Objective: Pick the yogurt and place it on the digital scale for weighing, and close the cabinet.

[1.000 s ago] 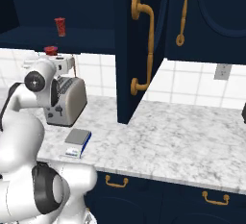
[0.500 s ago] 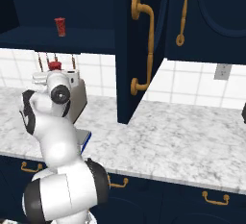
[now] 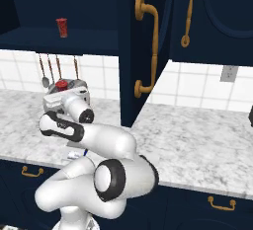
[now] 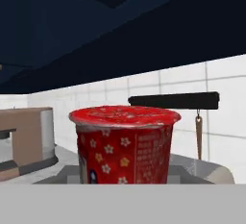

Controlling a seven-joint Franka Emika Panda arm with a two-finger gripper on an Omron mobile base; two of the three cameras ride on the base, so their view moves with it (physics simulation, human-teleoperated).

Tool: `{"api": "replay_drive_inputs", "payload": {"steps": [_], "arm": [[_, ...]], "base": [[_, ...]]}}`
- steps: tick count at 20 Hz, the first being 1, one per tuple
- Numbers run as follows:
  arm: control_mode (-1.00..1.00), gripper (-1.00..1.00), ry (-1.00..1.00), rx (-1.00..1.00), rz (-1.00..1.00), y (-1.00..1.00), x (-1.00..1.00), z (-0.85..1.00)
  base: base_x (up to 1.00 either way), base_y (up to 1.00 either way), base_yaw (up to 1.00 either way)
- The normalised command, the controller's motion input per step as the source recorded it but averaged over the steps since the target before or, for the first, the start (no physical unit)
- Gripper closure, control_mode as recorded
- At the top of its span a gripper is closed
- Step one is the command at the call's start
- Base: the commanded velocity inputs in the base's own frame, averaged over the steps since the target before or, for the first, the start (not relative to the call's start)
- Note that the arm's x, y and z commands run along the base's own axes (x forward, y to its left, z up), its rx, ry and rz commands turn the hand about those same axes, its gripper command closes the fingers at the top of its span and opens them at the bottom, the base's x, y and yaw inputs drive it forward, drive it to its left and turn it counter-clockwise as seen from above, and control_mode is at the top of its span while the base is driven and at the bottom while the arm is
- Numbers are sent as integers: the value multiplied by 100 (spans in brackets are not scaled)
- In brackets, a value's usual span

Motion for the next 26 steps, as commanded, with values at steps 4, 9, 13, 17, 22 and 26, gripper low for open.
{"api": "replay_drive_inputs", "payload": {"steps": [4,9,13,17,22,26], "arm": [[-100,100,0,0,19,-33,1,-41],[-100,100,0,1,8,-16,19,-24],[-100,100,0,2,3,-17,40,-18],[-100,100,1,5,13,-42,23,-11],[-100,100,0,2,23,-65,22,-24],[-100,100,3,1,20,-72,36,12]], "base": [[0,0,0],[0,0,0],[0,0,0],[0,0,0],[0,0,0],[0,0,0]]}}
